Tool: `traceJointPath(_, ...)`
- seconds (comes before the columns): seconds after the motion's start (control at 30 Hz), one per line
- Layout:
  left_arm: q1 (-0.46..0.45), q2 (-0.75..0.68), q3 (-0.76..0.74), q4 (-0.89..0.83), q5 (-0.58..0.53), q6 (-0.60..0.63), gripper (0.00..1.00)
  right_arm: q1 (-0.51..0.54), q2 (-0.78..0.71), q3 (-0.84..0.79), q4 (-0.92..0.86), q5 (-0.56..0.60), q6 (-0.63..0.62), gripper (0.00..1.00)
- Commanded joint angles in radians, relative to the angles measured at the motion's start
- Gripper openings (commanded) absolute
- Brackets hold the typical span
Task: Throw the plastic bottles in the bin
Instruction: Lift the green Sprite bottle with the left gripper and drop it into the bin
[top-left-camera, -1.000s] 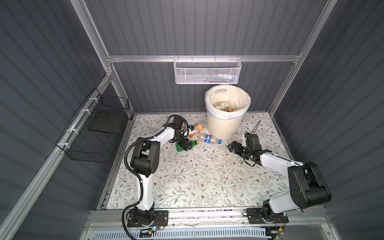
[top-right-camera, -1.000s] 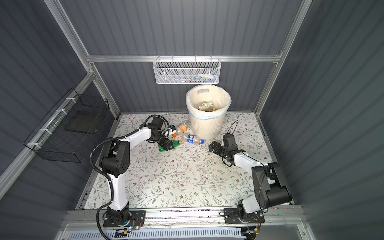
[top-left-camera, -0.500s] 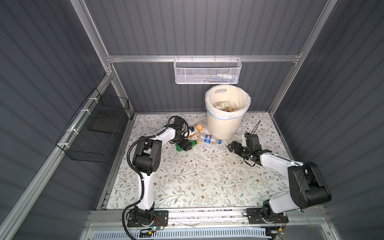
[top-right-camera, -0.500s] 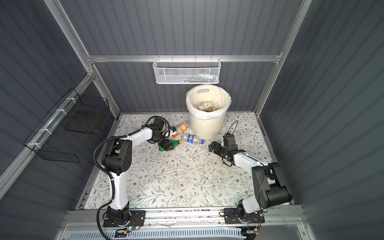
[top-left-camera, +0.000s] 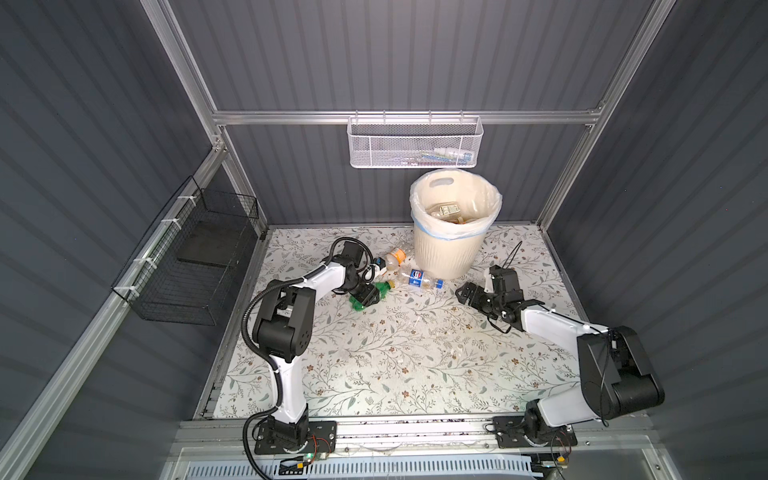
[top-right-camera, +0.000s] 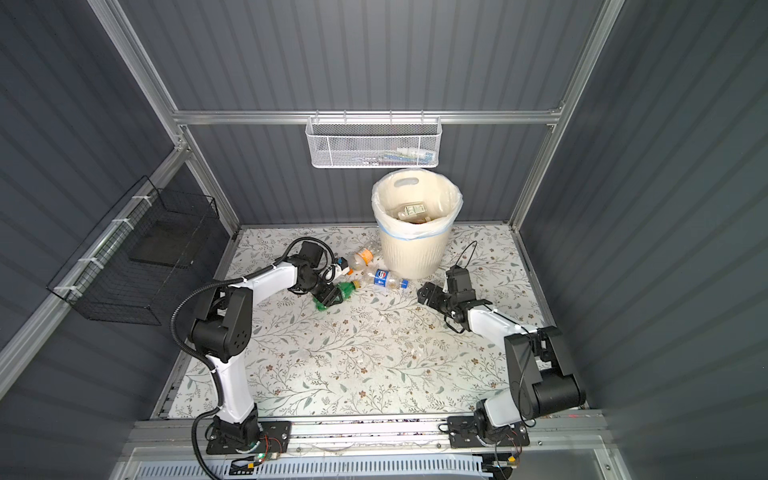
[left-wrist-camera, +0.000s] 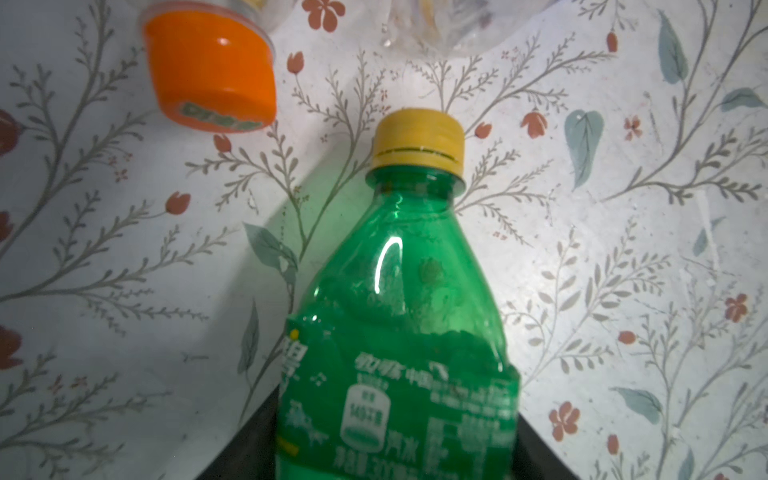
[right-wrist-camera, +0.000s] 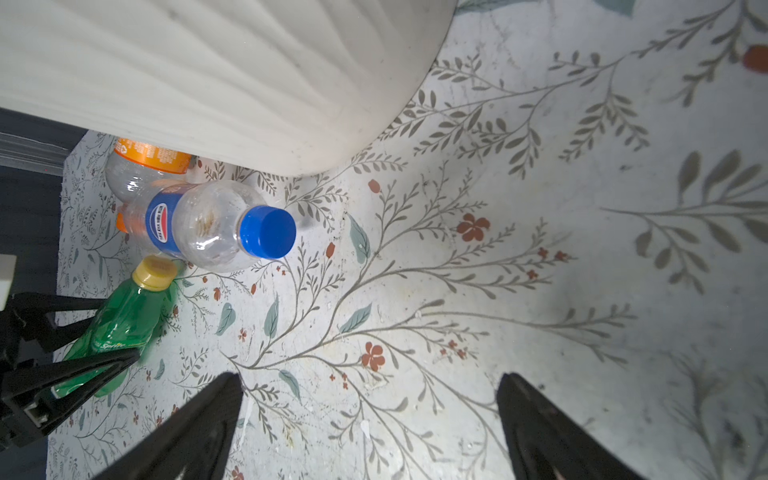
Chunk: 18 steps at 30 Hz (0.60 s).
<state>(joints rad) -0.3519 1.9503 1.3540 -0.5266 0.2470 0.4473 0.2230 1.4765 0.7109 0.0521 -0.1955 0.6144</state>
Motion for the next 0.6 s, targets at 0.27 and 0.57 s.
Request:
traceJointPath(0.27, -0.001, -0.319, -0.196, 0.161, -0.028, -0.176, 0.59, 0.004, -0.057, 0.012, -0.041, 0.003, -0.002, 0.97)
traceJointPath(0.57, 0.002, -0.661, -0.414, 0.491, -0.037, -0.328, 0.60, 0.024, -0.100, 0.024, -0.109, 0.041, -0.022, 0.97)
